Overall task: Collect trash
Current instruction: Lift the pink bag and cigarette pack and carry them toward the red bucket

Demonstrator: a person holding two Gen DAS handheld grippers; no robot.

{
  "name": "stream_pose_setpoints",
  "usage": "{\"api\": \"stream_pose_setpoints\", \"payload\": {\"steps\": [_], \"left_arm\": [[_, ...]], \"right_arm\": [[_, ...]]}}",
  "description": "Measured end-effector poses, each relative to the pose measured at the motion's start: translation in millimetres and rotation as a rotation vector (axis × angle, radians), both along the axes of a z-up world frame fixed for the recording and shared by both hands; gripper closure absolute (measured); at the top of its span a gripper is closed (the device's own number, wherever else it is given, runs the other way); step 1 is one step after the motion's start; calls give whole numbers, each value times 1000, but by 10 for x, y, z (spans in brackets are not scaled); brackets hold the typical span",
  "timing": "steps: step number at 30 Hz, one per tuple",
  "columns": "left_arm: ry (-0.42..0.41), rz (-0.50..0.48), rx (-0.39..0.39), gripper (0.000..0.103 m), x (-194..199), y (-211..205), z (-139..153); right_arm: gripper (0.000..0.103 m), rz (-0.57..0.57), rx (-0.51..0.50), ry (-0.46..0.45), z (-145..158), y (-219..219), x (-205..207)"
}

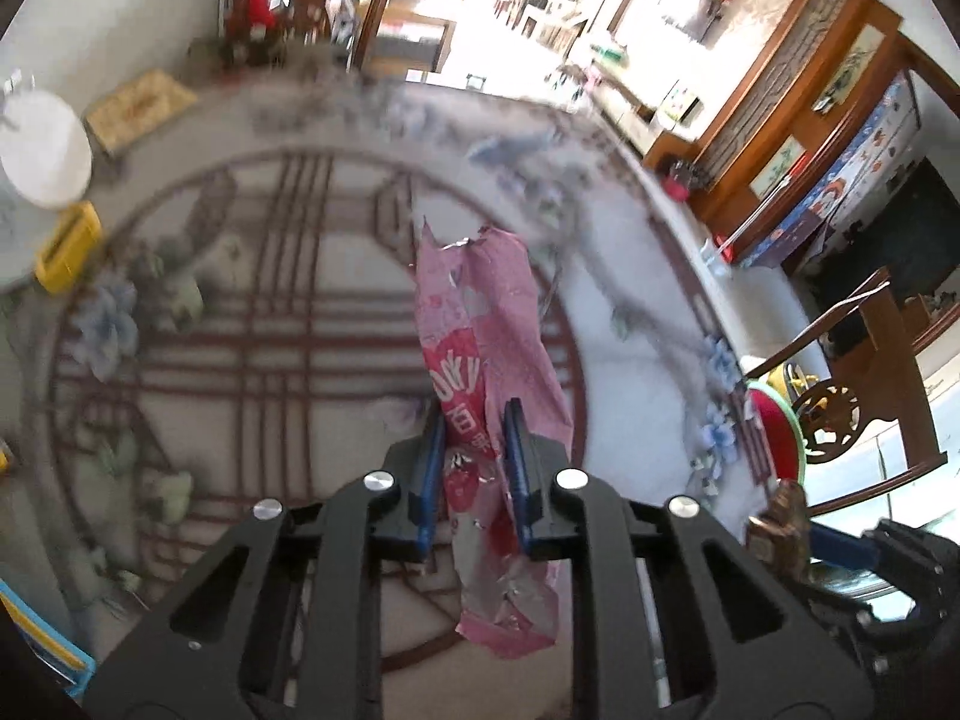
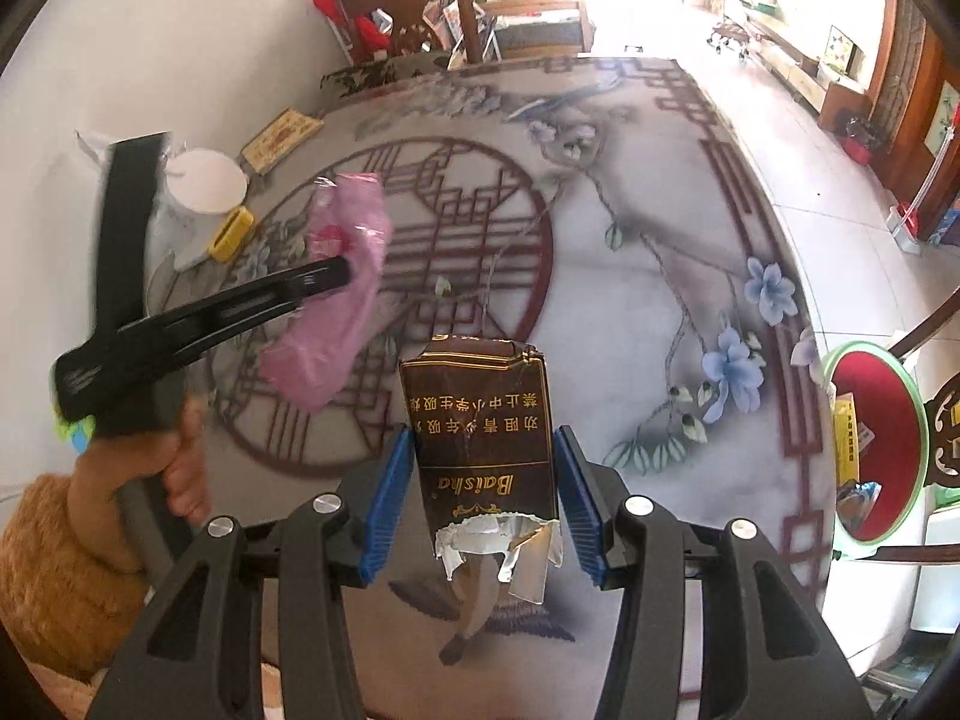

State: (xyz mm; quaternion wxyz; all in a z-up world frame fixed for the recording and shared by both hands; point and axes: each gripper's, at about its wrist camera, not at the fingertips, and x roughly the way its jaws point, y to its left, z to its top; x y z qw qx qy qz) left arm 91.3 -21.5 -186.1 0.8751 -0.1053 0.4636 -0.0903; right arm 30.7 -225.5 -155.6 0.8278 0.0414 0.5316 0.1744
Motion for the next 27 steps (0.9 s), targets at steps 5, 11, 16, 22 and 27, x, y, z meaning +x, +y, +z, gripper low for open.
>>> {"api": "stream_pose_setpoints", "payload": {"steps": [5, 11, 16, 22, 27], "left_arm": [[-30, 7, -7, 86, -4, 50, 177], [-95, -35, 41, 86, -71, -98, 402], [-128, -66, 62, 86, -112, -220, 527], [-161, -98, 79, 85, -176, -334, 646], [-169, -134, 85, 85, -222, -493, 691]], "right_arm": [[56, -21, 16, -33, 113, -50, 11], [56, -70, 35, -61, 198, -174, -7], [56, -97, 43, -72, 231, -262, -42], [56, -123, 51, -79, 251, -345, -93], [56, -155, 57, -81, 260, -463, -136]]}}
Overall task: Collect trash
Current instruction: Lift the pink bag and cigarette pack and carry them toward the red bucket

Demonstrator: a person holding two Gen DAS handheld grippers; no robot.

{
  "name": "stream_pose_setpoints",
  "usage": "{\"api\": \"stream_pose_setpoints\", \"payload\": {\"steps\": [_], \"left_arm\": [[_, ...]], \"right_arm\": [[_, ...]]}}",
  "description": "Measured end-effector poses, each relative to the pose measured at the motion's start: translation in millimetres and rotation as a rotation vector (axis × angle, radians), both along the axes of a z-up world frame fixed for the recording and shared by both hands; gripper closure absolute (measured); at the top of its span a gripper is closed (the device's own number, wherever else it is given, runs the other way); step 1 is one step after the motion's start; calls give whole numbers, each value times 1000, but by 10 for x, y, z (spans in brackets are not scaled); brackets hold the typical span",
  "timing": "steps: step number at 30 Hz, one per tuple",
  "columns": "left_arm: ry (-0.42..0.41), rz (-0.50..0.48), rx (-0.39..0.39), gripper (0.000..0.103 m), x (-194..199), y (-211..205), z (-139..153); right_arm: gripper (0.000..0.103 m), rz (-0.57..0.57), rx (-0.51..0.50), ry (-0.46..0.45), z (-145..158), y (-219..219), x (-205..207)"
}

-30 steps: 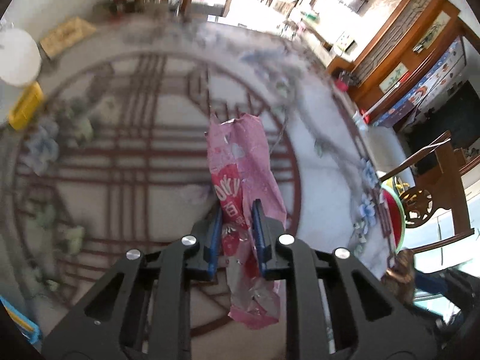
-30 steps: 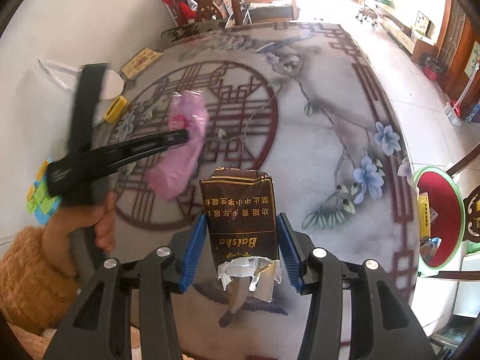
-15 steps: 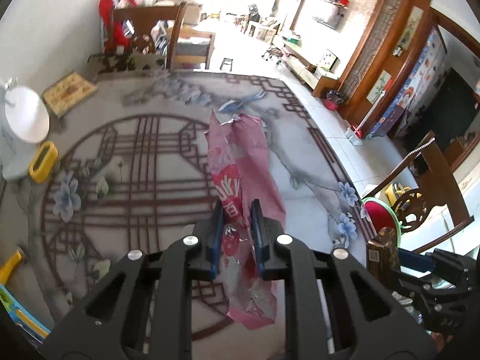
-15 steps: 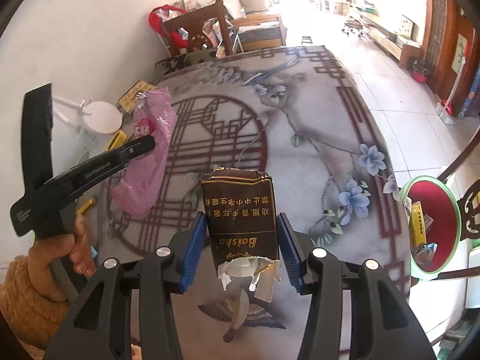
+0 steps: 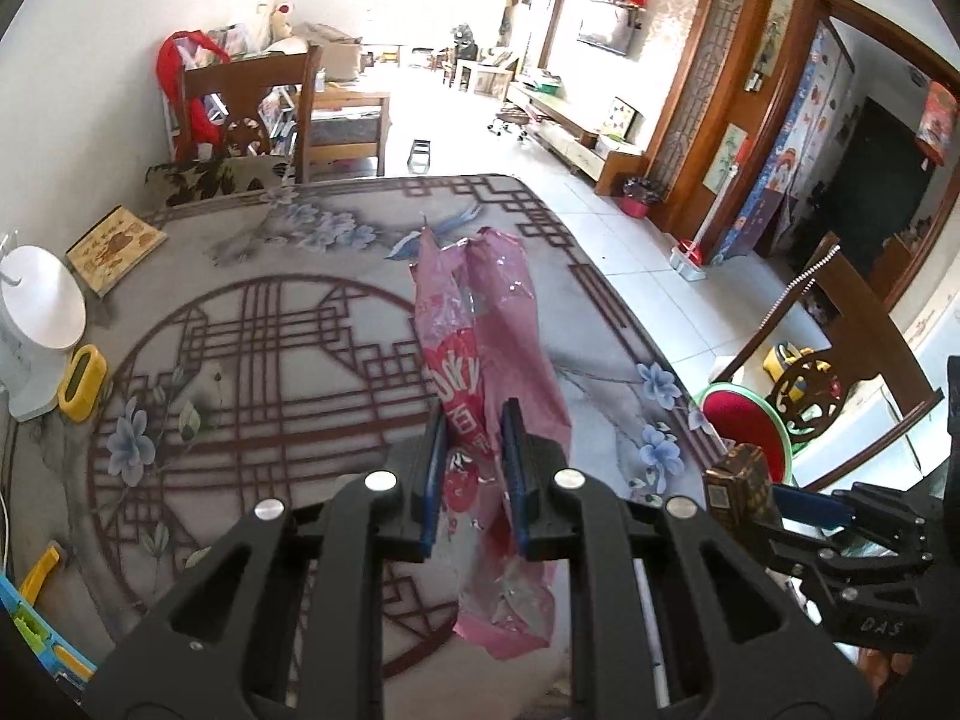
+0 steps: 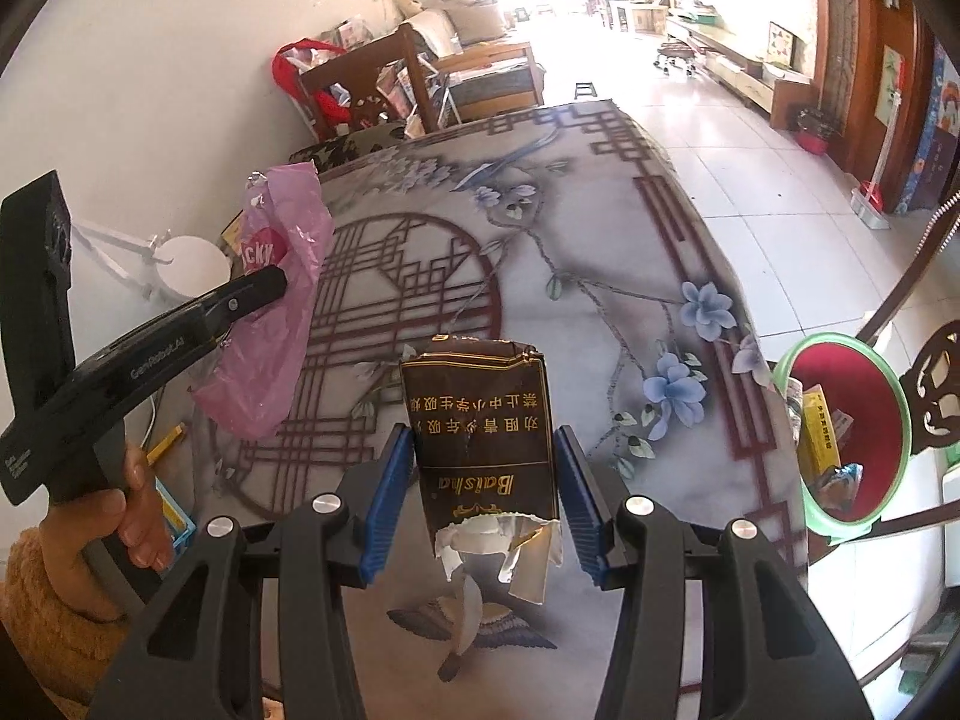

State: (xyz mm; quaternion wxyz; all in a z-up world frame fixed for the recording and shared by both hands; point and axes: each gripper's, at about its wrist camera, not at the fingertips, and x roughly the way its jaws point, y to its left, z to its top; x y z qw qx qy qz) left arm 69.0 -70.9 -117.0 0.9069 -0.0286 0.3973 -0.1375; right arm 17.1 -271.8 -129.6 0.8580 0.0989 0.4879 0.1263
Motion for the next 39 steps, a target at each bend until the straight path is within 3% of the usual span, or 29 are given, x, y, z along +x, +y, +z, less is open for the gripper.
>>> {"api": "stream_pose_setpoints", "payload": {"steps": [28, 39], "left_arm": [[37, -46, 38, 85, -64, -455, -100], [42, -88, 43, 85, -11, -856, -131]], "right_arm": [[56, -85, 57, 32, -179, -590, -34], [55, -125, 58, 42, -212, -970, -80]]}}
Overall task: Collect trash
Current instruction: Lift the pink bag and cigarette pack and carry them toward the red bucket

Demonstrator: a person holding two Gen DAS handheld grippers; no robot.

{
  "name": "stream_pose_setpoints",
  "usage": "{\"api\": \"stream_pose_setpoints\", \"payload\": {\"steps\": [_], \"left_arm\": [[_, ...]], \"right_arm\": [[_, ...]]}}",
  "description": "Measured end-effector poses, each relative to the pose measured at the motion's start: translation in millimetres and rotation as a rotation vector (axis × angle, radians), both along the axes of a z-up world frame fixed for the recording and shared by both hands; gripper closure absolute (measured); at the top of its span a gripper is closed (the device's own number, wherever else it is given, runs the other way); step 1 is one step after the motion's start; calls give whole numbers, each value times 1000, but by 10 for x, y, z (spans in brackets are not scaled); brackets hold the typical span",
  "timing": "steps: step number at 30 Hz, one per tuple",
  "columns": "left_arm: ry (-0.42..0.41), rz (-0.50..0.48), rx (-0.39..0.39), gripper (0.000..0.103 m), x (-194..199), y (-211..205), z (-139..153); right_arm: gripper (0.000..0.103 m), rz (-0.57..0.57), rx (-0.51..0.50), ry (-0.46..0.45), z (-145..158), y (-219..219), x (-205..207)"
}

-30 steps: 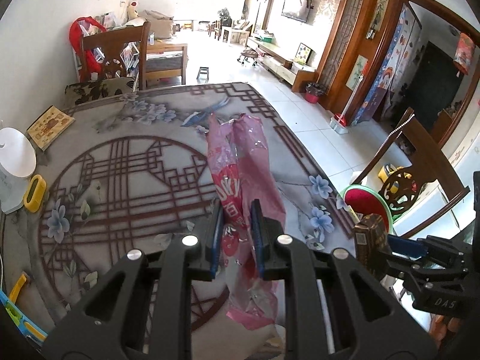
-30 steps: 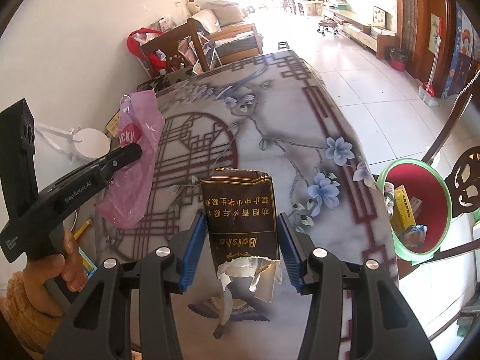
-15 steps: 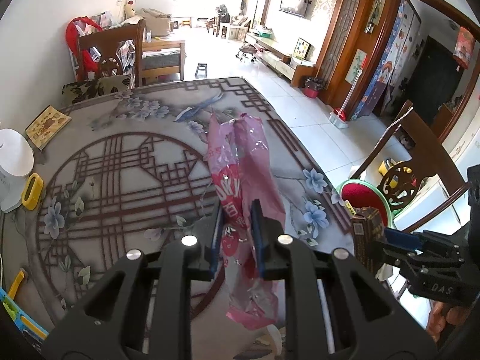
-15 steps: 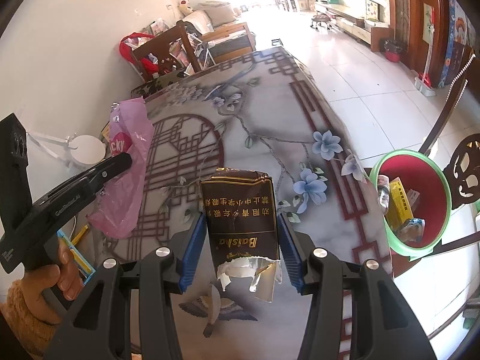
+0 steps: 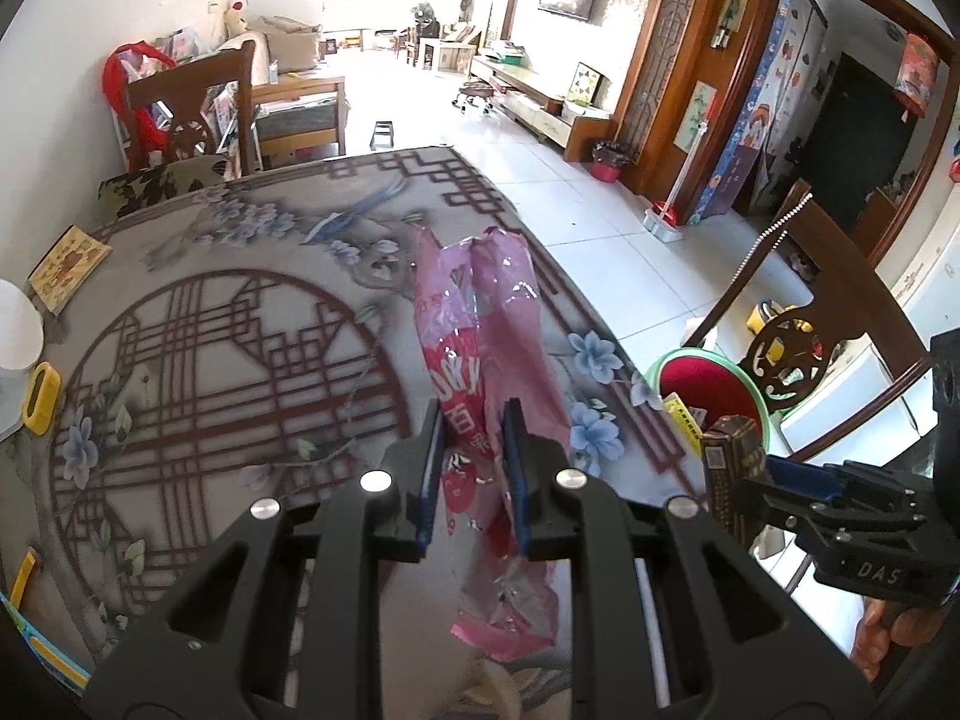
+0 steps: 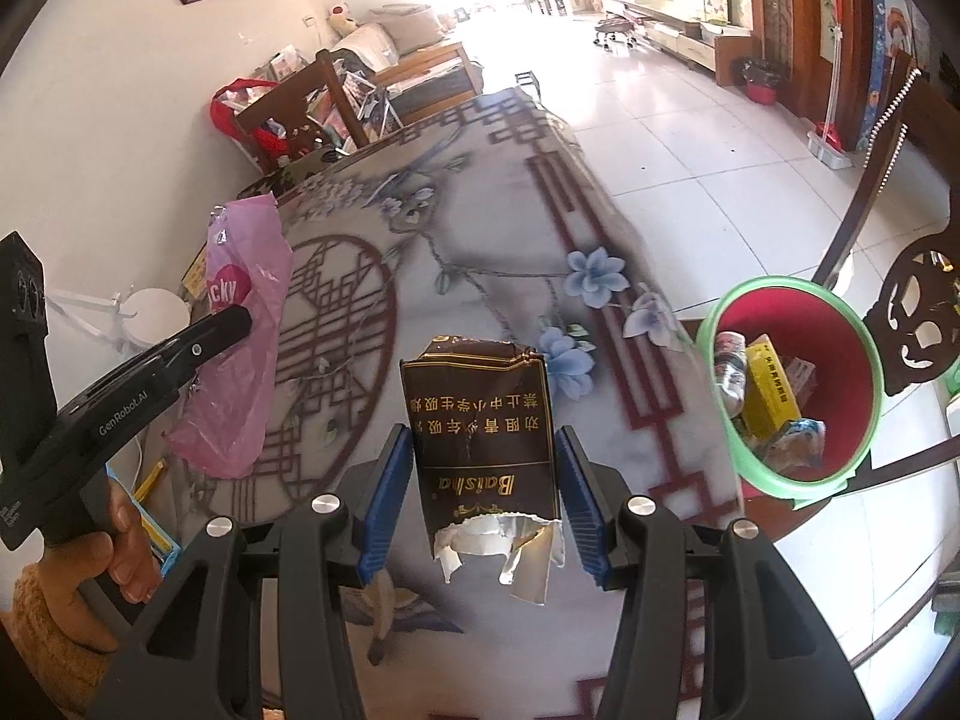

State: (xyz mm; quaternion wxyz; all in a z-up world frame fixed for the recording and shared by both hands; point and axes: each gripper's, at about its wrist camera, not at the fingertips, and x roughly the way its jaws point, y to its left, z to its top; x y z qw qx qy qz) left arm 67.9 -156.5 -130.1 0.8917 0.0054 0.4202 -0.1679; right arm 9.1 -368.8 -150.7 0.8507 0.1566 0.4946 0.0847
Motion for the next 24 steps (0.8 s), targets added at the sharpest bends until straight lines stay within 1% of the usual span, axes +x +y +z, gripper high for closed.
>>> {"api": "stream_pose_setpoints", "payload": {"steps": [8, 15, 24], "left_arm": [[-2, -33, 17, 85, -22, -406, -11], [12, -84, 33, 85, -63, -826, -51], [35, -144, 35, 85, -84, -1338, -134]], "right_arm": [[55, -34, 9, -1, -15, -405, -41], [55, -78, 21, -3, -44, -817, -76], [55, -134, 20, 2, -79, -1328, -148]]}}
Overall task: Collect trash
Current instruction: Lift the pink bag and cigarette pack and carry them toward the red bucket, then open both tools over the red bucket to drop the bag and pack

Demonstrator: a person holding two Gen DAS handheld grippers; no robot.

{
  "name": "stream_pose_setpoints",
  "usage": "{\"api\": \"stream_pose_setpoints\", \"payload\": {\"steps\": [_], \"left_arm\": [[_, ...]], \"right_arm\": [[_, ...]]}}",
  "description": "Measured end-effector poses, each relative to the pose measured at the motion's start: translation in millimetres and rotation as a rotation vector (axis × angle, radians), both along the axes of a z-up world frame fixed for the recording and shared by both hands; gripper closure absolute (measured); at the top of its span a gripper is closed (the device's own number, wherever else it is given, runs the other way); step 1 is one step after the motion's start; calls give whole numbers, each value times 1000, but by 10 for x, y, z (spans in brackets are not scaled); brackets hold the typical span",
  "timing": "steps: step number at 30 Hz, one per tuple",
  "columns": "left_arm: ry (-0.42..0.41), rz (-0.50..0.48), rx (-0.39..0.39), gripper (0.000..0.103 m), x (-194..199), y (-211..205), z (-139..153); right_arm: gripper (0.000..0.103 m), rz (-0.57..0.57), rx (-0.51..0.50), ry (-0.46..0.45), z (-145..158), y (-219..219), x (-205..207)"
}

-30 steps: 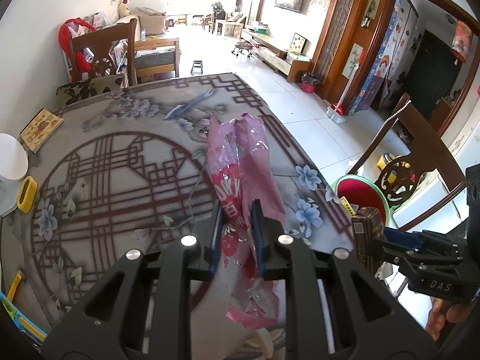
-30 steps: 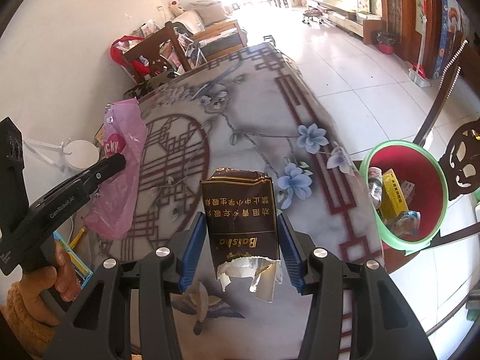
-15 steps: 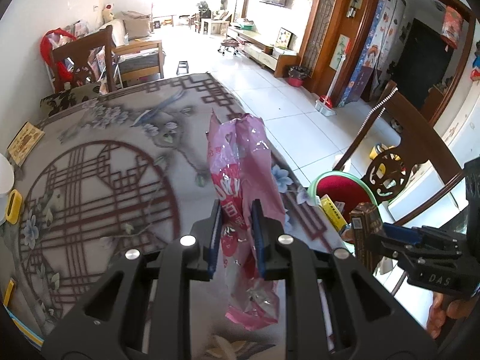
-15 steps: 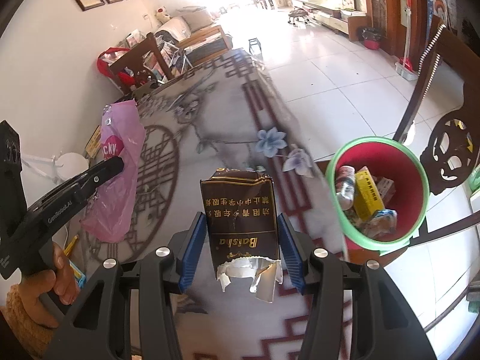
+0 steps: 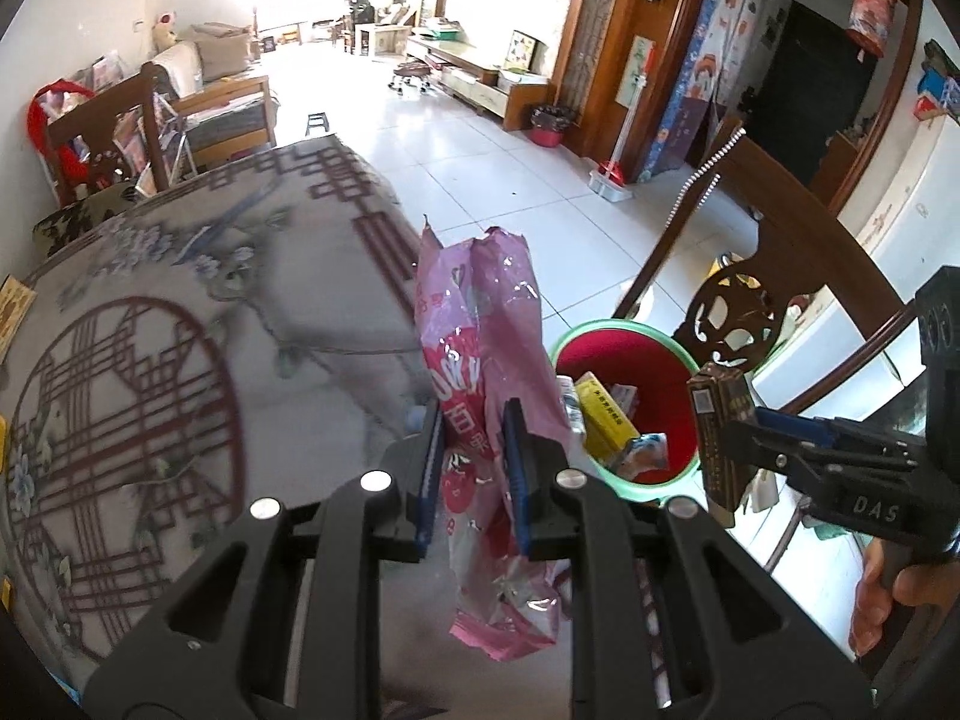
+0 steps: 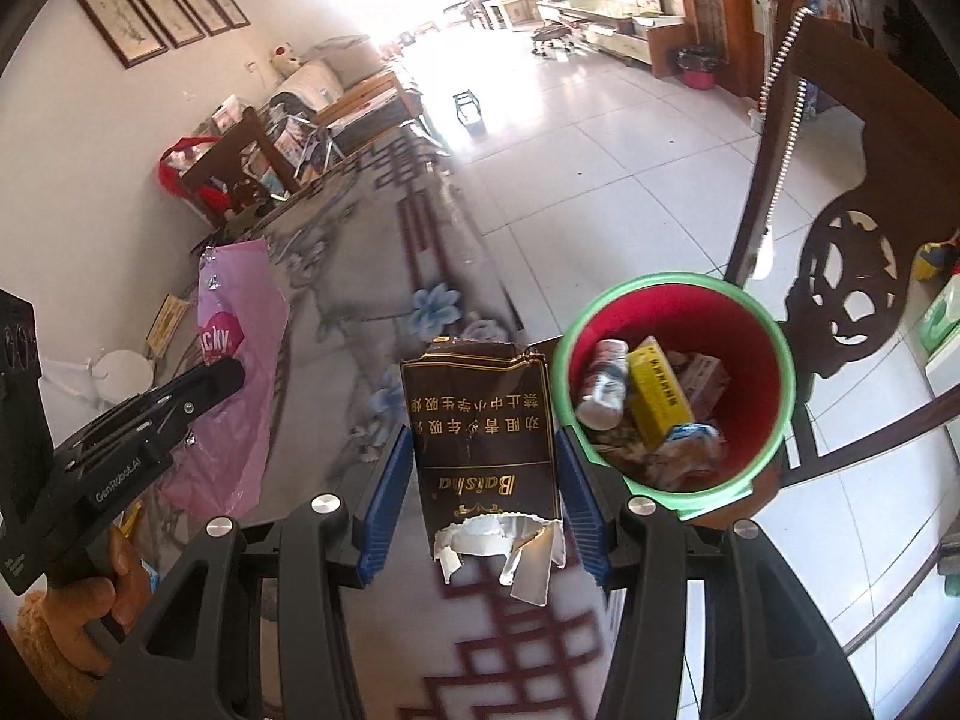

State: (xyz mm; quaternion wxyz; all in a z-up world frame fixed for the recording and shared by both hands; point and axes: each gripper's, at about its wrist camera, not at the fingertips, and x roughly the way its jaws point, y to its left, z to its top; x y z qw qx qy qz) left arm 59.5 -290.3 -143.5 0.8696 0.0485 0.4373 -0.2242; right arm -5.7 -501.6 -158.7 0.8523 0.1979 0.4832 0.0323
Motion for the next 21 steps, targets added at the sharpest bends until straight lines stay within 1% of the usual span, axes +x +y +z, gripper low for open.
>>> {"api": "stream_pose_setpoints", "payload": {"steps": [12, 16, 21], "left_arm": [[25, -67, 51, 84, 80, -570, -150], [47, -92, 61, 84, 137, -738, -228], [68, -122, 80, 84, 204, -952, -329]], "right_arm": [[55, -55, 43, 25, -153, -523, 64], [55, -74, 66, 31, -210, -693, 127], [55, -96, 65, 46, -282, -878, 217]]}}
